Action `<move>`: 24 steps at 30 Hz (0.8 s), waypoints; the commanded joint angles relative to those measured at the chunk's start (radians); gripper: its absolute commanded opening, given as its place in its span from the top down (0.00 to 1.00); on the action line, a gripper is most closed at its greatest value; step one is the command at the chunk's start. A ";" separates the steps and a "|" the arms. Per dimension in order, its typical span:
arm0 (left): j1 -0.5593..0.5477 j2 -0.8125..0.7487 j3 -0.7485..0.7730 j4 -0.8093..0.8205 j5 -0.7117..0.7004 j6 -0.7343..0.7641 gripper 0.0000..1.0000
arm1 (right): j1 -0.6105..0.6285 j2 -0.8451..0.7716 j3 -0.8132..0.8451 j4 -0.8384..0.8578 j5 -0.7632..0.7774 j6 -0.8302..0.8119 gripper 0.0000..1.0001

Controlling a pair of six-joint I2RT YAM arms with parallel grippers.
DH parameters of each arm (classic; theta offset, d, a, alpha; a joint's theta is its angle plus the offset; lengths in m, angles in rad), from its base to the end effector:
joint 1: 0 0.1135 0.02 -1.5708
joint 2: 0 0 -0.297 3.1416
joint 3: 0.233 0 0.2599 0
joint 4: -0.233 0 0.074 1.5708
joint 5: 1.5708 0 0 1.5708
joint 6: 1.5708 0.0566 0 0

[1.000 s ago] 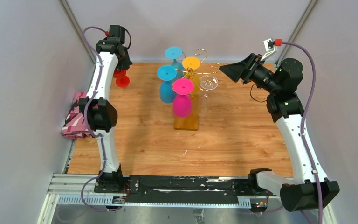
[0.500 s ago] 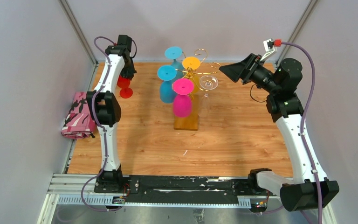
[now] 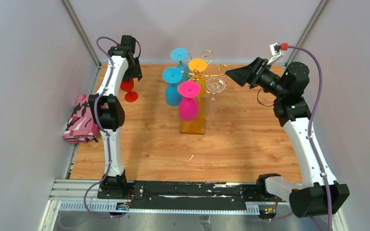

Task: Take the wine glass off the wine glass rack

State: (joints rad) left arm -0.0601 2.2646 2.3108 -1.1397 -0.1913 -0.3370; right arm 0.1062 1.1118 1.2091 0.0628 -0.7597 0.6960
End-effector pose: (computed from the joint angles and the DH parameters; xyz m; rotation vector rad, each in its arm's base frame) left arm 0.5190 -0.0204 0.2984 -0.4245 2.6011 0.1214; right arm 0.2423 0.0650 0.4824 -0.2245 1.5532 1.1738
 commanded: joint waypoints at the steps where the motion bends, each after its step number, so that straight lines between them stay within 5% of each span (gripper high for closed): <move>1: 0.002 -0.121 0.010 -0.012 -0.020 0.009 0.44 | -0.014 0.001 -0.016 0.058 -0.031 0.024 0.23; 14: -0.044 -0.431 0.094 0.009 0.013 0.008 0.41 | -0.013 0.130 0.093 0.071 -0.015 0.039 0.27; 19: -0.101 -0.620 -0.070 0.153 0.083 0.019 0.40 | -0.014 0.162 0.082 0.070 -0.001 0.037 0.33; 24: -0.130 -0.873 -0.426 0.425 0.213 -0.041 0.39 | -0.014 0.103 0.005 0.080 -0.005 0.066 0.37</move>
State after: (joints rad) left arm -0.1741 1.5261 2.1113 -0.9375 -0.0929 -0.3386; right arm 0.1059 1.2797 1.2621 0.1139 -0.7578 0.7361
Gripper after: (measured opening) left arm 0.603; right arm 0.637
